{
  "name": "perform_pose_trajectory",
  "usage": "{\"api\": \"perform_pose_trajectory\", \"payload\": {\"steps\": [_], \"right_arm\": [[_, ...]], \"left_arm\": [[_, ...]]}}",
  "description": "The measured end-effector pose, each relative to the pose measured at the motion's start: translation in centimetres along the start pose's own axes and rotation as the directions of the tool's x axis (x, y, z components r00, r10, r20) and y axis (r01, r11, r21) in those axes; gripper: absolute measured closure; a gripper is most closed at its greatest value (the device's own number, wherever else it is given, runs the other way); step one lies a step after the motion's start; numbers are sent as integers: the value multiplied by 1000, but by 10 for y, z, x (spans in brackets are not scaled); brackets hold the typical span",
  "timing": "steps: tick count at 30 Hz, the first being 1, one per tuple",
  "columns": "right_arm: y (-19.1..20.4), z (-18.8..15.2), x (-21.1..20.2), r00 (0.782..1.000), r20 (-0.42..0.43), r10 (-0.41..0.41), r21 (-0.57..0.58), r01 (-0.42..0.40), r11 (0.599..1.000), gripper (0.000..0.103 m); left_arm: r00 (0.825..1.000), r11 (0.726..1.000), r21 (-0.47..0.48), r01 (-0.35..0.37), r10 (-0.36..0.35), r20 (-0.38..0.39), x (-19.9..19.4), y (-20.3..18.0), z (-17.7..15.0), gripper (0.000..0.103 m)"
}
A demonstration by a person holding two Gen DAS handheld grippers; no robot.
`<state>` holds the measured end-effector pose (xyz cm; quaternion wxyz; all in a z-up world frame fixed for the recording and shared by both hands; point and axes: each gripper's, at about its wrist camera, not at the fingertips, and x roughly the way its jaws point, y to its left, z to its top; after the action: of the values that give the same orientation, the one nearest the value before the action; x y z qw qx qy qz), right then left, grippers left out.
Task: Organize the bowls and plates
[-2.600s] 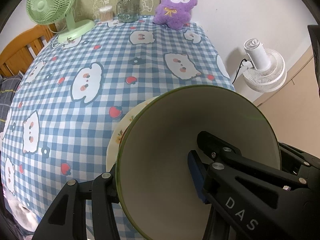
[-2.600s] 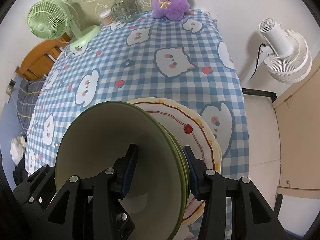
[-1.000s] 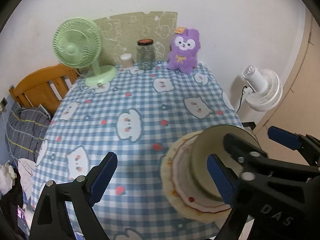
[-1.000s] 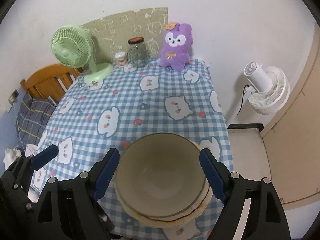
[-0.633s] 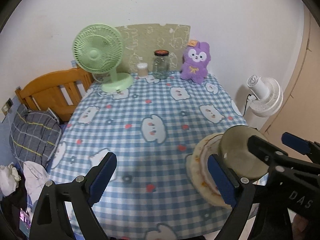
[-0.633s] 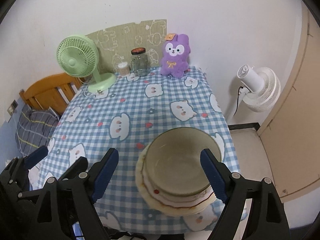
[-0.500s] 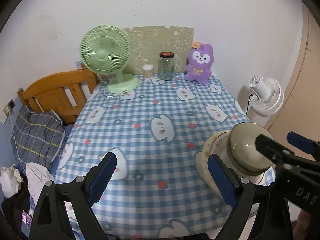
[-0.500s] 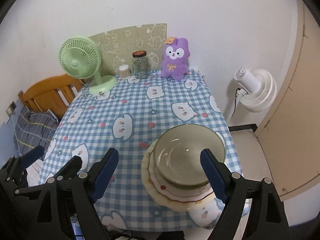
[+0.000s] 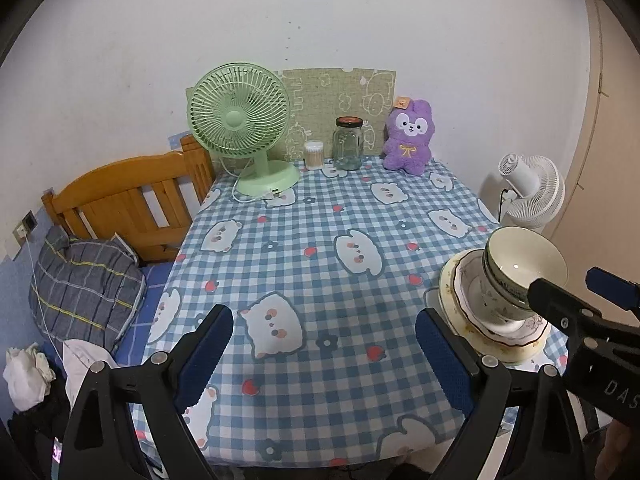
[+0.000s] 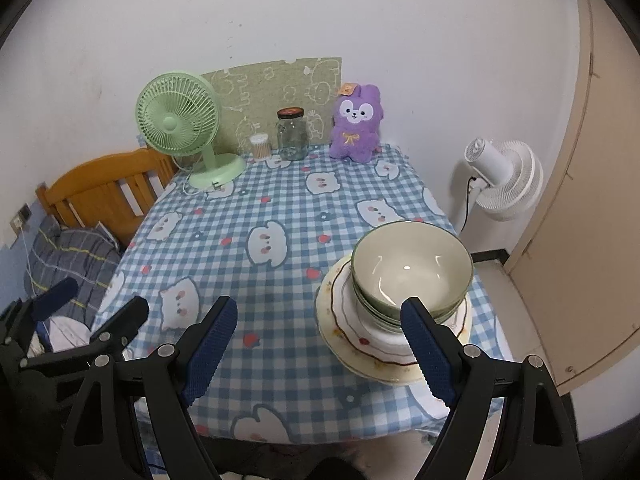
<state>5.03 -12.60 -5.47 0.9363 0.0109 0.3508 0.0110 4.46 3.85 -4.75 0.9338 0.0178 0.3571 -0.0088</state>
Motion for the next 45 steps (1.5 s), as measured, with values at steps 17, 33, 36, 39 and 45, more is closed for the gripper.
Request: {"api": "perform_pose_trajectory", "payload": {"steps": [17,33,36,39,45], "right_arm": [[-15,-20,1,999,14,41,-17,-41,999,17],[-17,-42,7,996,41,74,-16,-73,997,17],[-18,-44,8,997,28,70,-6,-70,998,17],[-19,-46,7,998,22,66,2,-66,998,17],[-20,-48,3,998,21,53,9,-53,999,17]], "left_arm": [[998,999,-24,-41,42,40,-9,-14,-21,9],[999,997,-61,-46,46,5,-6,-11,-40,9],[999,997,-57,-41,41,-7,-5,-11,-41,9],[999,998,-52,-37,37,-9,-6,-12,-43,9],[999,998,-53,-33,33,-6,-6,-13,-43,9]]}}
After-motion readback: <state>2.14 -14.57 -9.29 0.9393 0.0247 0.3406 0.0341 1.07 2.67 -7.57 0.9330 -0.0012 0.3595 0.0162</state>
